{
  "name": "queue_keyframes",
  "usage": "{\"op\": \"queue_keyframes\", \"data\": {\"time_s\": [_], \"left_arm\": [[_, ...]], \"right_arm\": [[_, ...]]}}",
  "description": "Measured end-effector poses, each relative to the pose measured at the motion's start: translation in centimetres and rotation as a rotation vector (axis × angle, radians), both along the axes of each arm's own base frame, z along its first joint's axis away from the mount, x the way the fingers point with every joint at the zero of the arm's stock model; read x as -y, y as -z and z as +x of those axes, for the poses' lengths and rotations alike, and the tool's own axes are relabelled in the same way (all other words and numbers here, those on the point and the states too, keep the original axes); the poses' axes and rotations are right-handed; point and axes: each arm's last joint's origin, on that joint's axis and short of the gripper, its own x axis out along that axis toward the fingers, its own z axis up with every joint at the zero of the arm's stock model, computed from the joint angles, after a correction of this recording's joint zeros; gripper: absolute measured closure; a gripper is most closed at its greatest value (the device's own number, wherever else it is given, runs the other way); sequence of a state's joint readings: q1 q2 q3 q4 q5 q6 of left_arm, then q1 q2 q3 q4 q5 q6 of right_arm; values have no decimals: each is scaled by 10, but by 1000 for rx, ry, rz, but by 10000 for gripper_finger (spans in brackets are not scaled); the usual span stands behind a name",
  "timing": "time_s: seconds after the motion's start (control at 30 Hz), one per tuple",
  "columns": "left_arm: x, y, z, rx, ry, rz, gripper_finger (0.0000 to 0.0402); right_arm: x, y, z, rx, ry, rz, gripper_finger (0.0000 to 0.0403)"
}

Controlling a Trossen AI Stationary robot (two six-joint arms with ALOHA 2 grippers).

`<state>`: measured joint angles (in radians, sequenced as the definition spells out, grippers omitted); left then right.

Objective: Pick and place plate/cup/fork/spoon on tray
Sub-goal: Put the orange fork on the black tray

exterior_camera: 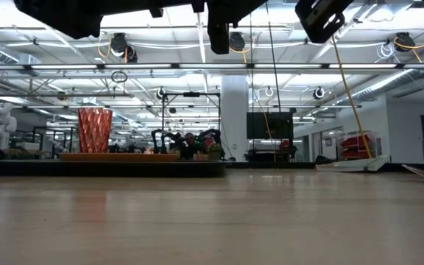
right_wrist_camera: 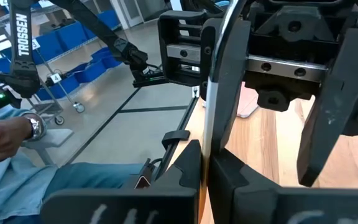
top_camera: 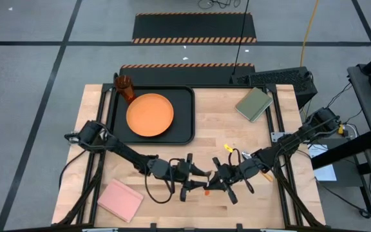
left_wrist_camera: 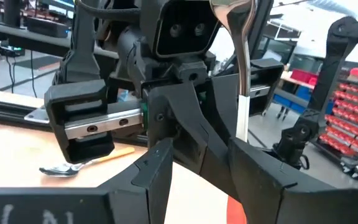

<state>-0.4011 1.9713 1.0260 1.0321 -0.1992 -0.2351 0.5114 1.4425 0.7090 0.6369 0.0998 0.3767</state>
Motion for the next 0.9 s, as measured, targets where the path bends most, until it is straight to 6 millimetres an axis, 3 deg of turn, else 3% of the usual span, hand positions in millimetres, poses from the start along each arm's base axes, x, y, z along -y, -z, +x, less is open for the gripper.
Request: {"op": "queue_keyframes", "data": {"time_s": [0.5, 0.9], "left_arm": [[-2, -38, -19, -114, 7, 61, 243], [0, -37, -19, -110, -68, -19, 243]], "right_arm": [[0, -4, 1, 37, 18, 19, 403], [7, -2, 2, 55, 238, -70, 403]]}}
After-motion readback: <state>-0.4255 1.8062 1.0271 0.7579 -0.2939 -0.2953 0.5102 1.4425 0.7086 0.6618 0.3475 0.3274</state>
